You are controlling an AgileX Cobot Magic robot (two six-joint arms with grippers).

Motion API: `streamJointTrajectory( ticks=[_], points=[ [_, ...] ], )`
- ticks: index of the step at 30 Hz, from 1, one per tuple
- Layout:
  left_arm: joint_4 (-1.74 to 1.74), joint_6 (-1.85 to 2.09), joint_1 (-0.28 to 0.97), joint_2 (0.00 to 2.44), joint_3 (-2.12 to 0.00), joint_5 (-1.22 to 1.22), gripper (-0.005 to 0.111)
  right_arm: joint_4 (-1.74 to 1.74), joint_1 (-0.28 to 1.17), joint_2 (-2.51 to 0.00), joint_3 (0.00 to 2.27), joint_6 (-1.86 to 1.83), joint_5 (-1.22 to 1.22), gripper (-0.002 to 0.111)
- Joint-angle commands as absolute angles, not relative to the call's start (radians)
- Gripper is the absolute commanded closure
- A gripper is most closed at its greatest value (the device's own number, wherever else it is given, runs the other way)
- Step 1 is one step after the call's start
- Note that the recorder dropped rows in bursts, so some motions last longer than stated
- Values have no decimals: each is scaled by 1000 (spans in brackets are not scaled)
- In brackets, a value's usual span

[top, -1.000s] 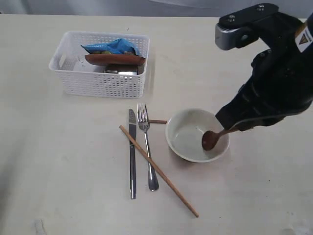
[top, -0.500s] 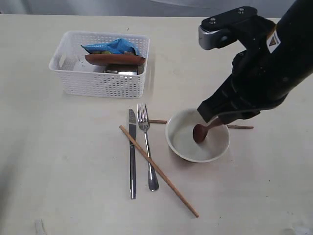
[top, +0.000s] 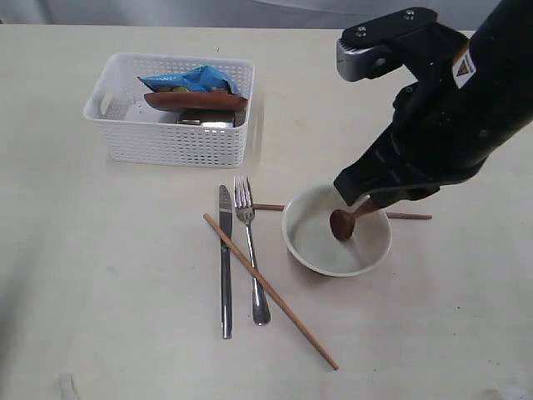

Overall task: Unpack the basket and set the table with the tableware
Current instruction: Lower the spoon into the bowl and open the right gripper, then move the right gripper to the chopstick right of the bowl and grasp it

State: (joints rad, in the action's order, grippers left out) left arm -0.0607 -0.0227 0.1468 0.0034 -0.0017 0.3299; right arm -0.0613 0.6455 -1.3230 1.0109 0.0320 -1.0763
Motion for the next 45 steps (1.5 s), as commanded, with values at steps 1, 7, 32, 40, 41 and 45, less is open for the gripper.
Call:
streamJointTrajectory(
  ticks=[1, 7, 32, 40, 41, 45],
  points=[
    [-56, -22, 153, 0, 0, 320, 107, -51, 633, -1322, 1011, 57, -1036, 82],
    [-56, -22, 153, 0, 0, 320, 107, -64, 517, -1322, 1011, 90, -1011, 87],
    [-56, -22, 153, 0, 0, 320, 107, 74, 352, -1561, 1098, -205, -1208, 73],
    [-56, -22, 153, 0, 0, 320, 107, 126, 352, -1607, 1098, -326, -992, 73],
    [-56, -22, 153, 0, 0, 320, 107, 126, 352, -1627, 1098, -326, -987, 73],
    [-56, -22, 153, 0, 0, 320, 107, 122, 352, -1701, 1098, -415, -1020, 73]
  ],
)
